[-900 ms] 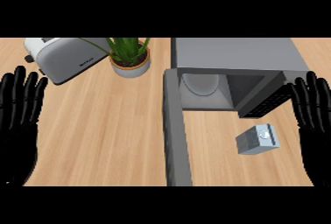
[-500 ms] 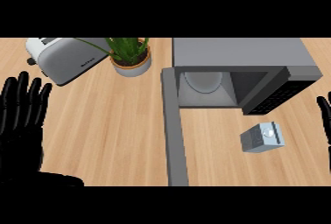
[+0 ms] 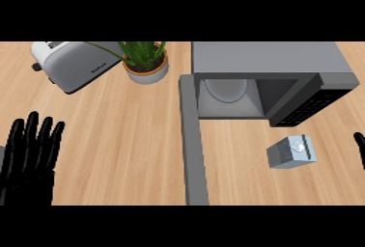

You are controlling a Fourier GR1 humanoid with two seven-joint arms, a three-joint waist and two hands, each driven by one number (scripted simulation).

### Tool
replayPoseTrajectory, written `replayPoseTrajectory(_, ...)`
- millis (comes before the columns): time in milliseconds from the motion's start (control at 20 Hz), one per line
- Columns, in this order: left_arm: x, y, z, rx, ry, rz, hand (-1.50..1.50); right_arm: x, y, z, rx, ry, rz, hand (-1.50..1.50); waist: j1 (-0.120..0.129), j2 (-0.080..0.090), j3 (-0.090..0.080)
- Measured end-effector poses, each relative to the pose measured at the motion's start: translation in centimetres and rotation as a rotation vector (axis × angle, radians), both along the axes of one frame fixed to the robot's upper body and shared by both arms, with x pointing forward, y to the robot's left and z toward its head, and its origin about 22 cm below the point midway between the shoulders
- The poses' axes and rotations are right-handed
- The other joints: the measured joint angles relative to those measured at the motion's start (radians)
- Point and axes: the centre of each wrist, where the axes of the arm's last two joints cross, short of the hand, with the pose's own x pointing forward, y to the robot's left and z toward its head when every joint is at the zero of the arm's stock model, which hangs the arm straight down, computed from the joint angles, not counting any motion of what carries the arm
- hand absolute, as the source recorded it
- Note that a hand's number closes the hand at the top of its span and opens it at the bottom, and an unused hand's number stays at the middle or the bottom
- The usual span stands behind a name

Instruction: Pick up the milk, place it into the microwave and close the microwave

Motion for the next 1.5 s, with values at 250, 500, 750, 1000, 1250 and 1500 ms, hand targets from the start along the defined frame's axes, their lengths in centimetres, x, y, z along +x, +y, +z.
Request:
replayPoseTrajectory(250,-2.2,-0.2,-1.6,-0.005,0.004,0.000,-1.50,-0.3,0.1,-2.2,0.005,0.032,-0.023,-1.50,0.003,0.001,0.000)
replayPoseTrajectory(500,-3.7,0.3,-2.3,-0.008,0.011,-0.013,-1.50,0.3,-0.7,-4.6,0.028,0.063,-0.030,-1.50,0.004,0.001,0.001)
replayPoseTrajectory(750,-4.6,0.4,-3.6,-0.014,0.003,-0.009,-1.50,0.8,-0.9,-7.7,0.048,0.084,-0.040,-1.50,0.006,0.001,0.001)
replayPoseTrajectory(1000,-5.9,0.7,-3.7,-0.013,0.002,-0.006,-1.50,2.1,-1.7,-9.8,0.049,0.098,-0.107,-1.50,0.007,0.002,0.001)
replayPoseTrajectory(1250,-7.2,1.3,-4.1,-0.007,0.006,0.002,-1.50,2.4,-2.6,-13.2,0.046,0.111,-0.185,-1.50,0.009,0.002,0.001)
replayPoseTrajectory(1500,-7.1,0.9,-4.4,-0.014,0.003,-0.001,-1.50,2.9,-4.2,-16.5,0.029,0.136,-0.219,-1.50,0.008,0.002,0.001)
